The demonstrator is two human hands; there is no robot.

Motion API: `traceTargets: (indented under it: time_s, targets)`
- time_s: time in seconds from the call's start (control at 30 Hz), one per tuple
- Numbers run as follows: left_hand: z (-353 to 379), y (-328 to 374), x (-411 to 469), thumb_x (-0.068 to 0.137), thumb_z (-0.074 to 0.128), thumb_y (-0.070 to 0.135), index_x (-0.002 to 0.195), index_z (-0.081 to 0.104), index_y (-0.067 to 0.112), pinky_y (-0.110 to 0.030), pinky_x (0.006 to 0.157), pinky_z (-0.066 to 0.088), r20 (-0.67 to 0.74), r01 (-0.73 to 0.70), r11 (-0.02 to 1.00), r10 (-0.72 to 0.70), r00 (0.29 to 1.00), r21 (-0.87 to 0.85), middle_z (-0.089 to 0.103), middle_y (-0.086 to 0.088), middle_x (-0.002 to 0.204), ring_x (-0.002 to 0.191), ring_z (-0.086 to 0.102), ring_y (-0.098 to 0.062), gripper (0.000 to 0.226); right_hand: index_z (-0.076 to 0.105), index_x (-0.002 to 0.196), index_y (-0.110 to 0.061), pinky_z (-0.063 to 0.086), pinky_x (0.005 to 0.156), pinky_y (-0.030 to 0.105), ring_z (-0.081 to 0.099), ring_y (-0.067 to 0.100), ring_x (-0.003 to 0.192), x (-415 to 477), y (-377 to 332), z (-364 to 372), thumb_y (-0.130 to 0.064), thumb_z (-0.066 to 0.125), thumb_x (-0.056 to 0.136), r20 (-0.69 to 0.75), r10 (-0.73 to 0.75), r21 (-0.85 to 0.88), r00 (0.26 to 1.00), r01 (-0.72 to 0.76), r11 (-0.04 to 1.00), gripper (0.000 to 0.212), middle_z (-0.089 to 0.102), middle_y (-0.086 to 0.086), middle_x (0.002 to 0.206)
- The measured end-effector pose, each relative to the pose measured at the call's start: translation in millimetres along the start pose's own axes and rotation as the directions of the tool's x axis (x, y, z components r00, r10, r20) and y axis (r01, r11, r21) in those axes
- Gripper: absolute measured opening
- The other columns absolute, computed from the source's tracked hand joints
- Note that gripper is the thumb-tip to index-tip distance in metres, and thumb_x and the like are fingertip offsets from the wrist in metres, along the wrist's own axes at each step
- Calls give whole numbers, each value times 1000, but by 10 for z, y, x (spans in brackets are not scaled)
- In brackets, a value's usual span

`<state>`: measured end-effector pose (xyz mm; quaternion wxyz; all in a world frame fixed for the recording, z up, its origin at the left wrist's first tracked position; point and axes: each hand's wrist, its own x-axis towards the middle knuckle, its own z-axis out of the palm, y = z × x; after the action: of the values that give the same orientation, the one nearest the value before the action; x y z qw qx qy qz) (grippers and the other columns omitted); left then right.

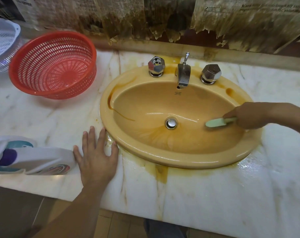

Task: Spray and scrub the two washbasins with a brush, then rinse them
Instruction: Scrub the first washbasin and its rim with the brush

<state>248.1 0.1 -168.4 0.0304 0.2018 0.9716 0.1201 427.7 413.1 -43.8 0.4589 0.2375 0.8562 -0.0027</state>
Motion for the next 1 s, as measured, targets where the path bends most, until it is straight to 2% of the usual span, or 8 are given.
traceTargets:
  time_s: [0.1, 0.23, 0.4, 0.53, 0.67, 0.8, 0.93, 1.0]
  targets:
    - [8, 0, -1, 103, 33, 59, 160, 25, 37, -57, 126, 3, 4, 9, 1000, -9, 1000, 6, 10, 4, 172, 159, -2, -15, 62, 52, 144, -40, 50, 87, 35, 57, 25, 100, 45, 236, -72, -19, 48, 101, -269, -39, 64, 962, 58, 996, 48, 66, 5, 116]
    - [0, 6, 0, 99, 30, 61, 160, 26, 37, -58, 126, 4, -1, 7, 1000, -7, 1000, -2, 11, 3, 172, 159, 0, -16, 65, 52, 140, -45, 46, 60, 33, 62, 29, 90, 130, 209, -124, -28, 50, 101, -650, -75, -49, 757, 57, 997, 43, 60, -5, 97]
    - [-6, 27, 3, 99, 29, 61, 159, 26, 37, -58, 126, 4, -3, 13, 1000, -13, 1000, 0, 11, 4, 172, 159, 0, -15, 65, 35, 148, -48, 40, 58, 30, 61, 25, 84, 303, -136, -211, -36, 35, 104, -501, -144, -265, 853, 7, 964, 46, 63, -2, 104]
    - [-7, 28, -2, 102, 34, 58, 159, 27, 37, -58, 126, 4, -3, 15, 1000, -15, 1000, 0, 11, 4, 172, 159, 0, -15, 61, 26, 155, -41, 32, 46, 29, 50, 22, 63, 456, -364, -323, -22, 38, 101, -606, -181, -285, 775, 2, 959, 59, 63, -2, 98]
    - [-24, 39, -3, 103, 42, 53, 158, 30, 37, -58, 126, 4, -4, 24, 1000, -24, 1000, -14, 13, 3, 172, 159, 2, -16, 59, 33, 153, -45, 41, 55, 29, 58, 25, 76, 551, -497, -321, -26, 40, 101, -484, -188, -339, 854, 15, 941, 55, 67, 2, 101]
    - [-33, 43, -4, 103, 42, 54, 158, 28, 38, -57, 126, 3, -1, 26, 999, -26, 1000, -20, 12, 4, 172, 159, 0, -15, 59, 25, 155, -45, 36, 47, 27, 53, 22, 63, 616, -528, -277, -18, 37, 98, -593, -193, -326, 782, -14, 945, 64, 68, 2, 99]
    - [-38, 46, 0, 103, 41, 55, 159, 28, 38, -57, 127, 1, 5, 28, 999, -28, 1000, -27, 11, 5, 172, 159, 0, -14, 60, 44, 147, -41, 51, 64, 30, 64, 24, 92, 574, -486, -115, -24, 41, 98, -356, -137, -345, 924, 7, 939, 52, 64, 1, 110]
    - [-40, 46, 4, 103, 41, 55, 159, 27, 38, -57, 127, 1, 7, 27, 999, -27, 1000, -27, 11, 4, 172, 159, 0, -15, 60, 41, 149, -42, 52, 72, 32, 64, 25, 101, 508, -373, -87, -26, 39, 98, -374, -105, -334, 921, -28, 942, 54, 64, 1, 118]
